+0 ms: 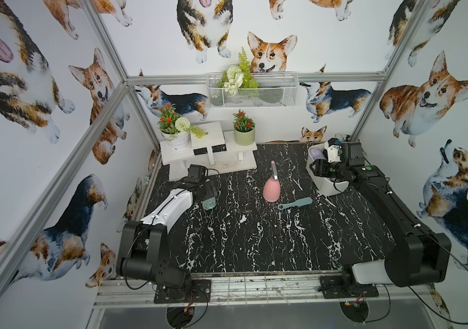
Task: Put the umbrella into the storage box
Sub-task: Pick up the umbrella from the center of the board.
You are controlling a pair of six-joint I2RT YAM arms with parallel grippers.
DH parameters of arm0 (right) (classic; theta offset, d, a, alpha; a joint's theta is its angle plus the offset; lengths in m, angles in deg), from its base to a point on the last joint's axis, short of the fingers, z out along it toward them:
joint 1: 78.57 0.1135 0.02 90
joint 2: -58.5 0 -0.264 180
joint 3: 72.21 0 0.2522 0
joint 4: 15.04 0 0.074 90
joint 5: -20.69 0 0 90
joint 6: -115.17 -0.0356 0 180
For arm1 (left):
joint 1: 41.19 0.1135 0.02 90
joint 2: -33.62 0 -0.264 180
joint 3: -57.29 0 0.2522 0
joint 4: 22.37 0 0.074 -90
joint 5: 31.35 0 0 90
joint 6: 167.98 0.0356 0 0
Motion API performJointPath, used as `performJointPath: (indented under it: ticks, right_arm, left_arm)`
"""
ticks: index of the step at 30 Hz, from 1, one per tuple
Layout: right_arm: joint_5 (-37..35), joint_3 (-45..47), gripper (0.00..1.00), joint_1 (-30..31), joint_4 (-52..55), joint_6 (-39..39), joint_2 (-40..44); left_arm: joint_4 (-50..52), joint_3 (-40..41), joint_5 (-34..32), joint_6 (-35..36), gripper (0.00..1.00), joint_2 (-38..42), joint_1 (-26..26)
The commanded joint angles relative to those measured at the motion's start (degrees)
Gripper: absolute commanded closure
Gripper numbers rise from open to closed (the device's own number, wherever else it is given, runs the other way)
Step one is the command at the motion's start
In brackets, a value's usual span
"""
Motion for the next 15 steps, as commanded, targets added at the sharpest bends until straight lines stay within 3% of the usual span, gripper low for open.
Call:
performJointPath:
  ticks: [1,9,12,15]
  right_arm:
    - [0.3,1.41,0.29,0.03,-2.87,-1.03,1.59]
    - [0.77,4.05,0.29,0.12,-3.46,-1.82,3.88]
    - [1.08,3.98,0.3,0.34,-3.57,-1.92,4.38]
    - [1.3,3.55,0.31,0.39,-3.62,-1.92,4.63]
  left_arm:
    - [-1.8,-0.84,0.4,0.71,0.1,-2.26,0.32]
    - [-2.06,-4.66,3.56,2.32,0.15,-9.61,1.45]
    - [-2.21,-5.62,4.97,2.43,0.26,-11.56,1.63]
    - [-3.0,-5.57,6.71,2.38,0.47,-12.82,1.85]
